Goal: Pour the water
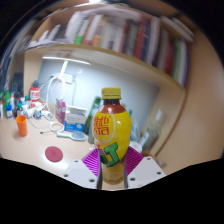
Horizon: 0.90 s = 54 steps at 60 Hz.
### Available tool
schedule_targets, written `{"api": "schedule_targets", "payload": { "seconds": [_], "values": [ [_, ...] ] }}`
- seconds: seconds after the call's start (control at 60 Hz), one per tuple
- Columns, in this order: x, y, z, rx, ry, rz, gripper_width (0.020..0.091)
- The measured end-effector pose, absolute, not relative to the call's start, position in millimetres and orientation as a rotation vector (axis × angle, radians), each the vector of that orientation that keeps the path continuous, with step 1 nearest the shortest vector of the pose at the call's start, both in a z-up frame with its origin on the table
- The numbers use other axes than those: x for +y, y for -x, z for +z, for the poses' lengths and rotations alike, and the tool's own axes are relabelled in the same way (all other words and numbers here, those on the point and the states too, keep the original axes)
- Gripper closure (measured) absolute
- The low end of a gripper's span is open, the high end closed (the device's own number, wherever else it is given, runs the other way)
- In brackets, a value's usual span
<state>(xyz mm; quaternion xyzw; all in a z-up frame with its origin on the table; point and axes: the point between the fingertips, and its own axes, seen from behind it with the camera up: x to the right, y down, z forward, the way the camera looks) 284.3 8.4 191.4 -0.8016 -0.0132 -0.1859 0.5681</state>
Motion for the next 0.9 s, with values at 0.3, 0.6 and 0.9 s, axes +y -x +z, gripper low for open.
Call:
{"api": "schedule_targets", "payload": {
  "seconds": [0.3, 0.6, 0.9],
  "values": [
    [155.1, -63.3, 251.5, -1.024, 1.534, -1.165, 0.0812],
    [212.2, 30.3, 216.4, -1.809, 0.964, -1.731, 0.0812],
    [215.5, 28.2, 196.9, -1.895, 1.000, -1.765, 0.0813]
  ]
}}
